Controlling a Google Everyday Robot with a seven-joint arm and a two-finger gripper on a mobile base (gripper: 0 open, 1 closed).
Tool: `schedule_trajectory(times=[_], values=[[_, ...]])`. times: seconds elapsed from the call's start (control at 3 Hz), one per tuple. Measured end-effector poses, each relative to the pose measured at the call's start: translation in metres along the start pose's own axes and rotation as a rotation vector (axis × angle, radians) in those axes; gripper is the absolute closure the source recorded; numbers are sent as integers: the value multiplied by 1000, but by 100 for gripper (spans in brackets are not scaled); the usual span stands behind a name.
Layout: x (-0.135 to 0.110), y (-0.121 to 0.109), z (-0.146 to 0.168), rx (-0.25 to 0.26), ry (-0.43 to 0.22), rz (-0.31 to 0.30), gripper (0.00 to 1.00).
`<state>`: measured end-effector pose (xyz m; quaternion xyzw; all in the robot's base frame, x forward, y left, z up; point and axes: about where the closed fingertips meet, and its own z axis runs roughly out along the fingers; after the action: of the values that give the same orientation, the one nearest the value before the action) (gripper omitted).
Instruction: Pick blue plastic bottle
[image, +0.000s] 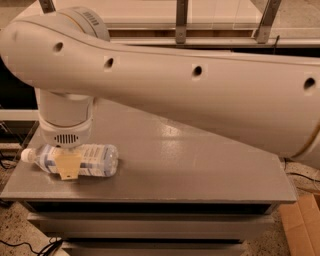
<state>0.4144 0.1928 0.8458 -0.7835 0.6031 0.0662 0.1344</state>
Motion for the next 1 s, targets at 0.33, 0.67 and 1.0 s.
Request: schedule_trajectory(times=[0.33, 0.67, 1.0], values=[[-1, 1, -1, 3, 0, -2, 86], [-2, 1, -2, 5, 0, -5, 100], [-2, 1, -3, 7, 0, -6, 100]])
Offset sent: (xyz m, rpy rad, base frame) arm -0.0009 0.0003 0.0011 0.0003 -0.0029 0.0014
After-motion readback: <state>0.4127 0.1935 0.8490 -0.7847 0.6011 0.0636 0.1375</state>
